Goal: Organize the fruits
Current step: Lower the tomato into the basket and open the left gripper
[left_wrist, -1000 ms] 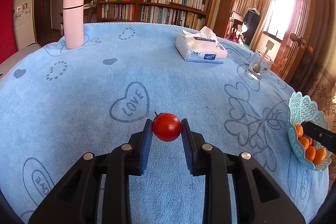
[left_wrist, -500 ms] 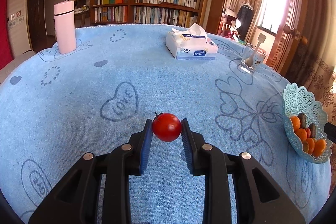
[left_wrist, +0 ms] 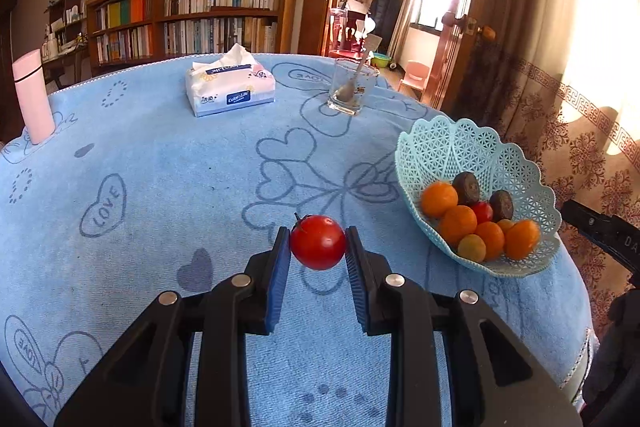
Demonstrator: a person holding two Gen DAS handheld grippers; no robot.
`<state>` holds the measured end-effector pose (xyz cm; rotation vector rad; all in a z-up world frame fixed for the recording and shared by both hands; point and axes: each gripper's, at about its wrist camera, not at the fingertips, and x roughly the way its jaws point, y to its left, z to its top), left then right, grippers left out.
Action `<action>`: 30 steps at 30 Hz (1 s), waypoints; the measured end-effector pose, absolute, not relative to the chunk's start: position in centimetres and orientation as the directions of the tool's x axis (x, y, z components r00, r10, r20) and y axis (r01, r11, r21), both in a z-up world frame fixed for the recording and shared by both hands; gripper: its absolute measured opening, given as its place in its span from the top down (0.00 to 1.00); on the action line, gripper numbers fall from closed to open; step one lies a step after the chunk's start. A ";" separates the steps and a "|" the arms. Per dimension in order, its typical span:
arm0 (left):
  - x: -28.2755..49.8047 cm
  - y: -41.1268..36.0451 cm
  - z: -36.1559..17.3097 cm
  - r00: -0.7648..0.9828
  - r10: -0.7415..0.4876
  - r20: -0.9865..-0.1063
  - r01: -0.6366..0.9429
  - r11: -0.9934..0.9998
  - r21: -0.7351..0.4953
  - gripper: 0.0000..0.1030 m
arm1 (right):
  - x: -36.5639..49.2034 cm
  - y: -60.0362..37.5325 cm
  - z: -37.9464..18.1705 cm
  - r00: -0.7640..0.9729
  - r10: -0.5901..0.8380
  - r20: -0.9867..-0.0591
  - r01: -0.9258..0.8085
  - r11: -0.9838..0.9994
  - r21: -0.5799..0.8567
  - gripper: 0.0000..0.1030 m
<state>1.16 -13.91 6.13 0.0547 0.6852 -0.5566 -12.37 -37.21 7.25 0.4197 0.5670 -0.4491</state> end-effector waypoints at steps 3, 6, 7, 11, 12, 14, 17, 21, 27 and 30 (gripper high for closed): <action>0.7 -16.2 6.4 0.592 -0.520 -0.615 0.554 0.817 -0.158 0.73 | -13.2 -37.6 7.3 0.756 -0.310 -0.577 0.519 0.820 0.240 0.30; 0.6 -18.2 6.6 0.553 -0.560 -0.618 0.592 0.785 -0.182 0.73 | -14.3 -38.2 7.2 0.762 -0.316 -0.565 0.524 0.814 0.251 0.26; 0.6 -18.9 6.6 0.542 -0.567 -0.620 0.603 0.777 -0.183 0.73 | -14.5 -38.4 7.2 0.762 -0.319 -0.564 0.526 0.812 0.251 0.26; 0.6 -21.4 6.7 0.523 -0.581 -0.624 0.637 0.753 -0.168 0.73 | -15.2 -39.1 6.7 0.764 -0.312 -0.565 0.528 0.806 0.269 0.26; 0.6 -21.9 6.7 0.521 -0.585 -0.622 0.644 0.748 -0.164 0.73 | -15.3 -39.1 6.6 0.764 -0.308 -0.567 0.527 0.805 0.272 0.26; 0.7 -22.8 6.7 0.518 -0.592 -0.618 0.654 0.739 -0.161 0.71 | -15.4 -39.2 6.3 0.765 -0.300 -0.570 0.522 0.807 0.277 0.26; 0.6 -23.3 7.0 0.537 -0.590 -0.603 0.651 0.744 -0.148 0.28 | -15.6 -39.1 6.0 0.768 -0.288 -0.573 0.515 0.809 0.284 0.22; 0.2 -23.1 7.2 0.572 -0.565 -0.595 0.648 0.756 -0.095 0.23 | -15.7 -38.8 5.7 0.770 -0.280 -0.573 0.502 0.820 0.274 0.11; 0.2 -21.5 6.8 0.644 -0.479 -0.596 0.591 0.807 -0.011 0.13 | -15.4 -38.0 5.2 0.766 -0.260 -0.588 0.476 0.844 0.247 0.05; -0.1 -21.1 6.8 0.681 -0.437 -0.588 0.560 0.828 0.033 0.10 | -15.0 -37.2 5.0 0.757 -0.263 -0.598 0.466 0.859 0.213 0.05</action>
